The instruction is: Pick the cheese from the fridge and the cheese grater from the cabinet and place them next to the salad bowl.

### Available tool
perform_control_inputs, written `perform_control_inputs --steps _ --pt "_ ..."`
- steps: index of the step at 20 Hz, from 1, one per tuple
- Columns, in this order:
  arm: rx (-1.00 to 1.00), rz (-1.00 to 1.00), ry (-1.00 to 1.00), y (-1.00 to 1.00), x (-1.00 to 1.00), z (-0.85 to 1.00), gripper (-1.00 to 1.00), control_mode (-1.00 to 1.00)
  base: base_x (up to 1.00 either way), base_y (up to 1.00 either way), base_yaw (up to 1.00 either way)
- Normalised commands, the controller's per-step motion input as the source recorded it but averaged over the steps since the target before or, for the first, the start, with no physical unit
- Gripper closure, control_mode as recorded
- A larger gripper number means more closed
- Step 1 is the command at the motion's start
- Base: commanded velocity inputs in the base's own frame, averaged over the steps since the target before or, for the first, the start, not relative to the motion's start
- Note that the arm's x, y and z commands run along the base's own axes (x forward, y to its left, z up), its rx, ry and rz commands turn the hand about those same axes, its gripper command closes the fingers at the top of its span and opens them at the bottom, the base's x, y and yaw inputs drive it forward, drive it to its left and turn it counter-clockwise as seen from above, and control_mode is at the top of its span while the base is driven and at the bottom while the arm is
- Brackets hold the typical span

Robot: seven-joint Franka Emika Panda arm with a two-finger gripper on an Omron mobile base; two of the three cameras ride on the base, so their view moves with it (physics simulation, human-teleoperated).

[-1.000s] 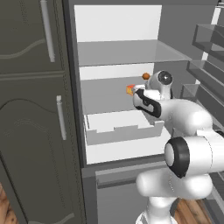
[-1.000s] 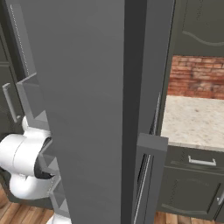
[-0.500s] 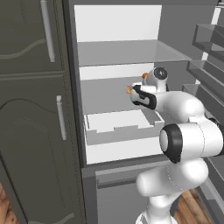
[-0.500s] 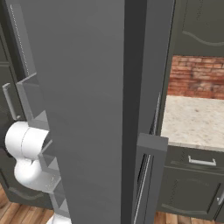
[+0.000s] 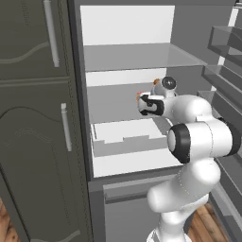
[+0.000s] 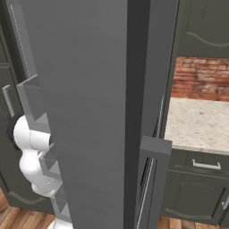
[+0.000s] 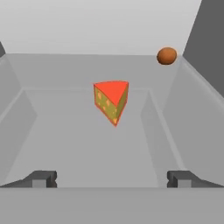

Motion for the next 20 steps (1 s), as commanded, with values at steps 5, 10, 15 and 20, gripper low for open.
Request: perform_control_inputs --steps 5,10,15,20 --pt "0.00 0.00 0.03 -0.03 0.33 -0.04 -1.00 -1.00 0.00 0.00 0.00" --pt "0.00 0.00 0.00 0.00 0.28 0.00 -1.00 -1.00 0.00 0.00 0.00" --pt "0.00 0.00 0.02 -0.03 0.28 -0.01 -1.00 -1.00 0.00 0.00 0.00" --pt "0.00 0.00 0.06 -0.10 0.34 -0.13 -1.00 -1.00 0.00 0.00 0.00"
